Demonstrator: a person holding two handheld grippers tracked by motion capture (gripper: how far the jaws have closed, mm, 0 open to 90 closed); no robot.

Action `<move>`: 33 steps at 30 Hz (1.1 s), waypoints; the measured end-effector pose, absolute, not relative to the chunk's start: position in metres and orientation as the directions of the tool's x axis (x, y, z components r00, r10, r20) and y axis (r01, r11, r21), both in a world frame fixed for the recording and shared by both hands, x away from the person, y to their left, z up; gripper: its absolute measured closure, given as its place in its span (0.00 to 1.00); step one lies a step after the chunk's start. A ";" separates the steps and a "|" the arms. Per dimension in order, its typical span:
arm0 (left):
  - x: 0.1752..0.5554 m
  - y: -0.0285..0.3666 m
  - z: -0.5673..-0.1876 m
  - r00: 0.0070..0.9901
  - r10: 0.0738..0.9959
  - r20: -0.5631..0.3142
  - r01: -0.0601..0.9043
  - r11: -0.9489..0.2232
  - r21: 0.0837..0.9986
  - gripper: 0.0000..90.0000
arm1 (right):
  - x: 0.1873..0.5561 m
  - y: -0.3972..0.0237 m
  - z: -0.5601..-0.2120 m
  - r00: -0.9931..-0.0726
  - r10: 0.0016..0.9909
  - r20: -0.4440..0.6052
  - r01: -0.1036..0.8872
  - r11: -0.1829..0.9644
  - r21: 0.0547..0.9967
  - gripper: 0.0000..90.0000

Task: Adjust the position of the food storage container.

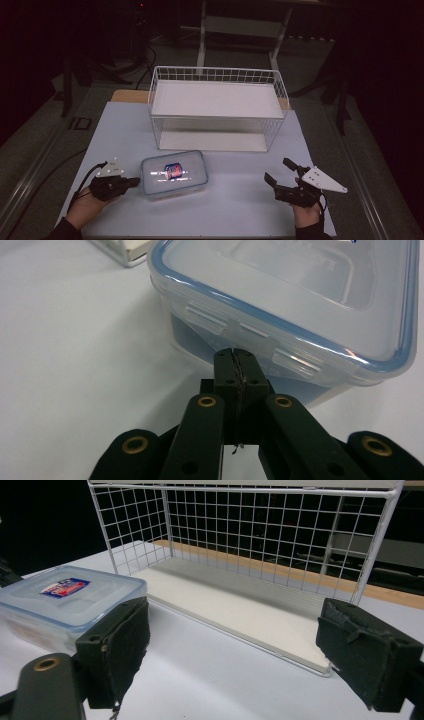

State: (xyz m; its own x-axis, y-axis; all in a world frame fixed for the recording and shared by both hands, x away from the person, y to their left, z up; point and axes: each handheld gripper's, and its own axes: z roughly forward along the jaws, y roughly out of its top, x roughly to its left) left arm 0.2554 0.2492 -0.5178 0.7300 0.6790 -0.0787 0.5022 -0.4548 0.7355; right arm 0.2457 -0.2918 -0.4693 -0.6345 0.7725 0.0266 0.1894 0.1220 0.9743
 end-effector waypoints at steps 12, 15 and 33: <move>0.278 0.216 -0.515 0.774 0.629 -0.072 0.466 -0.490 0.736 1.00 | 0.245 -0.291 -0.470 -0.645 0.764 0.022 0.187 0.130 0.974 0.16; 0.283 0.212 -0.516 0.775 0.628 -0.071 0.466 -0.491 0.736 1.00 | 0.245 -0.290 -0.470 -0.649 0.761 0.020 0.187 0.134 0.973 0.16; 0.288 0.210 -0.510 0.758 0.642 -0.118 0.495 -0.446 0.746 1.00 | 0.243 -0.288 -0.470 -0.656 0.755 0.011 0.181 0.143 0.973 0.16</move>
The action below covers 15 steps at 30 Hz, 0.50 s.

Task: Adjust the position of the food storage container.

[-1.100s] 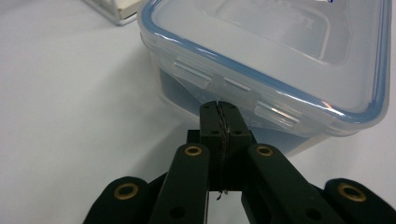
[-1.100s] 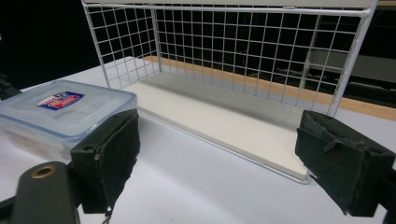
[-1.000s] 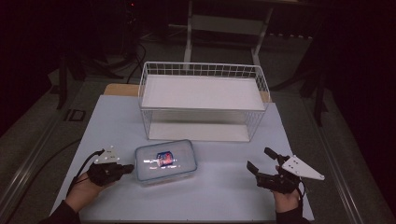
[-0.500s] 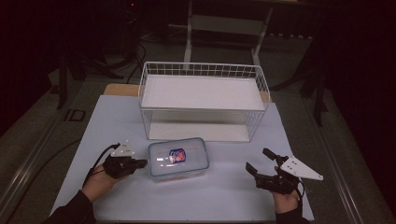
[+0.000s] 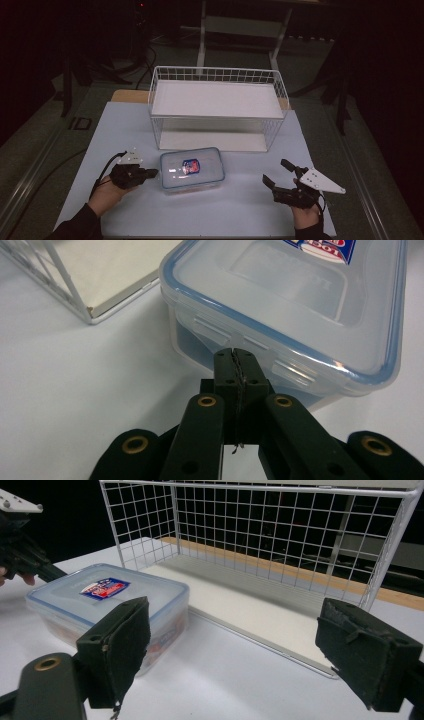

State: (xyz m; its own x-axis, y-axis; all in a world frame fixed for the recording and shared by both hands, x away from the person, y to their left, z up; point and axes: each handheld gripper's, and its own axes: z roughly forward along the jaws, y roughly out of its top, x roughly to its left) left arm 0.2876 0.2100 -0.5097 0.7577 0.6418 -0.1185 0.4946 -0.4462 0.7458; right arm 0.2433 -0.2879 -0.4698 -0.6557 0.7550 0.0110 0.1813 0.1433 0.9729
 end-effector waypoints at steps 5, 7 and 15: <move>0.295 0.205 -0.508 0.761 0.633 -0.139 0.493 -0.427 0.758 1.00 | 0.243 -0.288 -0.470 -0.664 0.748 0.016 0.178 0.138 0.974 0.16; 0.297 0.202 -0.505 0.762 0.633 -0.135 0.487 -0.422 0.765 1.00 | 0.243 -0.288 -0.470 -0.663 0.748 0.014 0.179 0.140 0.974 0.16; 0.307 0.182 -0.496 0.783 0.613 -0.106 0.458 -0.453 0.765 1.00 | 0.244 -0.287 -0.471 -0.665 0.747 0.019 0.186 0.141 0.972 0.16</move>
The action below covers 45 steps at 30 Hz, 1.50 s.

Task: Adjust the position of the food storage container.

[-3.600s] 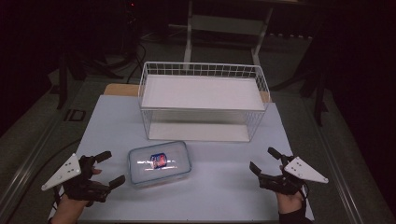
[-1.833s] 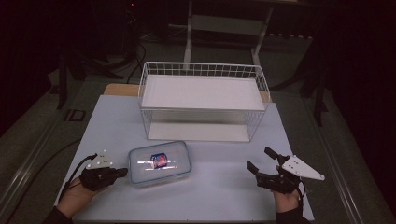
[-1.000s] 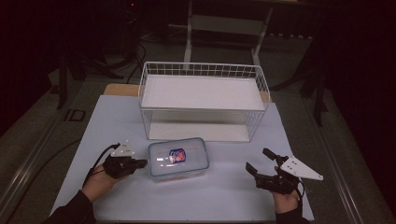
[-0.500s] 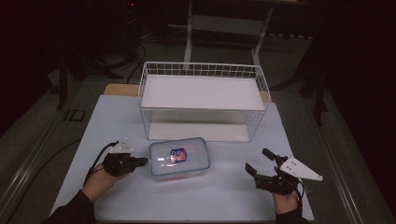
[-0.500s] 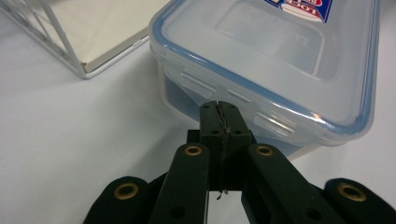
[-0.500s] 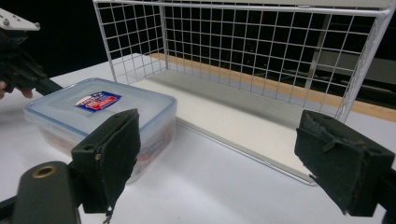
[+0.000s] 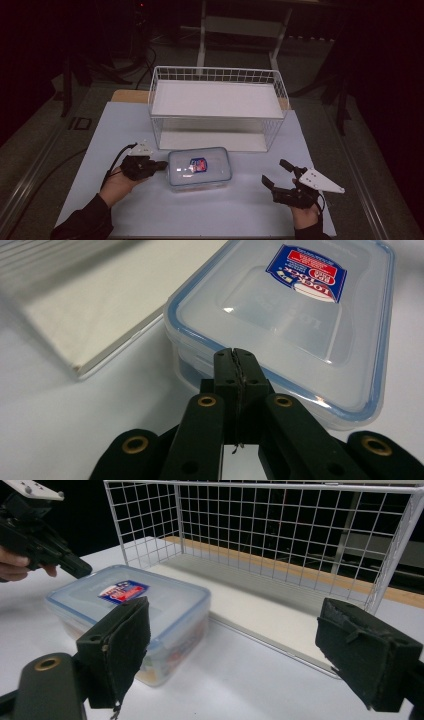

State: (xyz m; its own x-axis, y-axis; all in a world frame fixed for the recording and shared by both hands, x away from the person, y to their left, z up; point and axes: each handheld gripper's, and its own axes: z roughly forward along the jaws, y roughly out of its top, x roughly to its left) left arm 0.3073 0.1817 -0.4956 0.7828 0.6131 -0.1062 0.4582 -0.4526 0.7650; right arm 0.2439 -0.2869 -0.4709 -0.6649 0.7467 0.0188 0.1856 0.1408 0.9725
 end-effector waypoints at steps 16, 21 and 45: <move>0.305 0.163 -0.506 0.798 0.596 -0.088 0.466 -0.519 0.716 1.00 | 0.244 -0.288 -0.472 -0.666 0.745 0.028 0.193 0.136 0.972 0.16; 0.307 0.159 -0.518 0.794 0.593 -0.133 0.500 -0.512 0.699 1.00 | 0.244 -0.286 -0.472 -0.669 0.743 0.026 0.193 0.139 0.971 0.16; 0.339 0.118 -0.513 0.811 0.571 -0.127 0.480 -0.526 0.702 0.99 | 0.243 -0.286 -0.473 -0.674 0.738 0.023 0.193 0.145 0.970 0.16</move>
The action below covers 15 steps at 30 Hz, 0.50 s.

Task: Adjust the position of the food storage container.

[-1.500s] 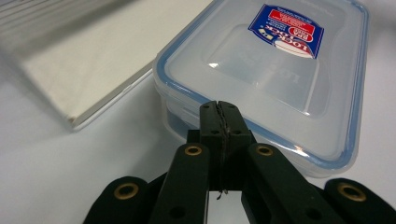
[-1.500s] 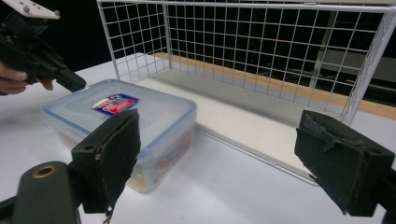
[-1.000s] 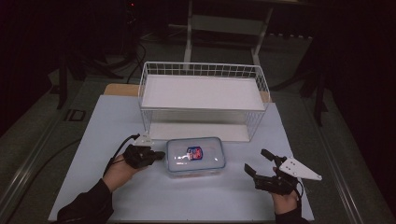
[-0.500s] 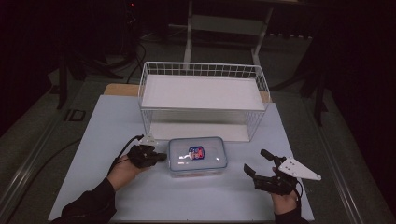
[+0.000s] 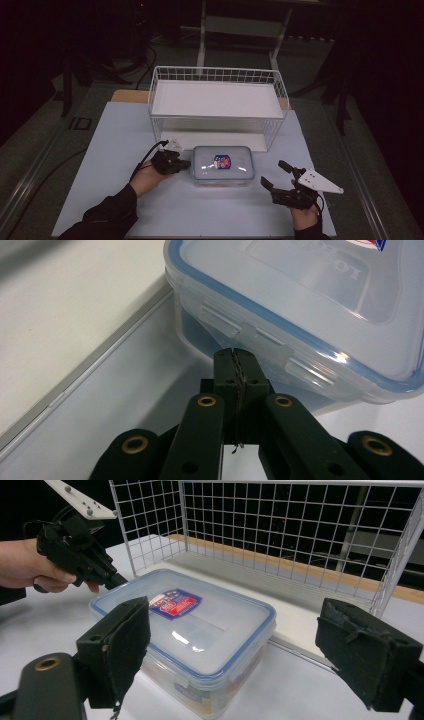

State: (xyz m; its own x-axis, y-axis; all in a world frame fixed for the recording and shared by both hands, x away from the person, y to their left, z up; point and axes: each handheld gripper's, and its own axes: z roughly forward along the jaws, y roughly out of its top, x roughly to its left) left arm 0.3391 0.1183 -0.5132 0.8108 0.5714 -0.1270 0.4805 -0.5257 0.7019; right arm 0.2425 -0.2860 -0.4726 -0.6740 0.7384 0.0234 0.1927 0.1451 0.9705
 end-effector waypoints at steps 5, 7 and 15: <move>0.329 0.124 -0.508 0.813 0.573 -0.107 0.469 -0.534 0.703 0.82 | 0.242 -0.288 -0.472 -0.669 0.743 0.026 0.193 0.139 0.971 0.16; 0.326 0.127 -0.504 0.808 0.580 -0.102 0.471 -0.532 0.704 0.70 | 0.242 -0.288 -0.472 -0.668 0.744 0.023 0.193 0.144 0.970 0.16; 0.322 0.140 -0.487 0.781 0.590 -0.205 0.516 -0.425 0.744 0.34 | 0.242 -0.286 -0.473 -0.666 0.745 0.017 0.196 0.152 0.969 0.16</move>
